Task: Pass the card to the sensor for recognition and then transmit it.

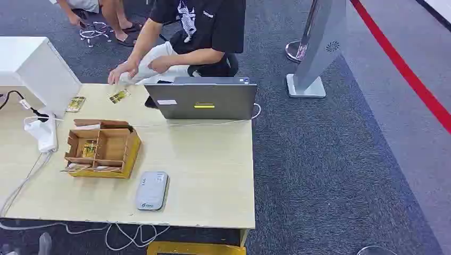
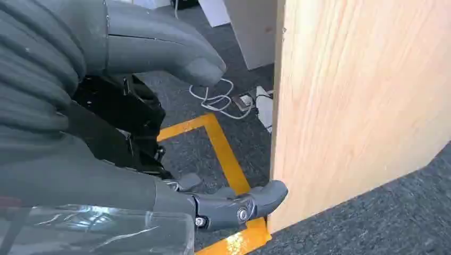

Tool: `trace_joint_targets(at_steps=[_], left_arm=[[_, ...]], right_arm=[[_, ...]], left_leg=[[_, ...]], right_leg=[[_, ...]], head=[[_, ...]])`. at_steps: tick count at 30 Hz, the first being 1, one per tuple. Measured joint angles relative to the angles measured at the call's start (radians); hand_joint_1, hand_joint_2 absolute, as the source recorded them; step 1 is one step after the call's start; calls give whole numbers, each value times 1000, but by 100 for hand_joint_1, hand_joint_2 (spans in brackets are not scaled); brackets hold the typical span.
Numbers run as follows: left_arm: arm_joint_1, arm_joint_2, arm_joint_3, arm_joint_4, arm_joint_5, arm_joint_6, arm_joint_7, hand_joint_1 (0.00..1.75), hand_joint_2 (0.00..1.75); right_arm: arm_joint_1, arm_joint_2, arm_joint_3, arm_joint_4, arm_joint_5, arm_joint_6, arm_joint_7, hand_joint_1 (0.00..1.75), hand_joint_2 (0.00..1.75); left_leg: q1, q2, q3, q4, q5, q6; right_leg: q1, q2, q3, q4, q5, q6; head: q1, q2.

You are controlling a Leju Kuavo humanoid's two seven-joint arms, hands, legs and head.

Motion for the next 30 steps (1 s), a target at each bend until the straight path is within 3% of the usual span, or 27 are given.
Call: trace_joint_targets(at_steps=[7,16,25,30], left_arm=[[62,-14,-113,-182,-113,62,-30,0,175],[75,-3,-228,-275,-419,158,-23,0,175],[40,116,-330,-278,-674,222,74,0,175],[-12,205,-399,-258,-821,249,141,0,175]], right_arm=[[2,5,-32,0,8,4,-11,0,175],[-3,5,-39,0,26,16,-8,0,175],[-20,5,-39,0,44,17,10,0,175],[-32,5,-39,0,58,18,21,0,175]], left_leg=[[0,0,0,0,0,0],[0,0,0,0,0,0],[0,0,1,0,0,0],[0,0,1,0,1,-1]], right_leg=[[0,0,0,0,0,0],[0,0,0,0,0,0],[0,0,0,0,0,0],[0,0,0,0,1,0]], head=[[0,0],[0,0],[0,0],[0,0]])
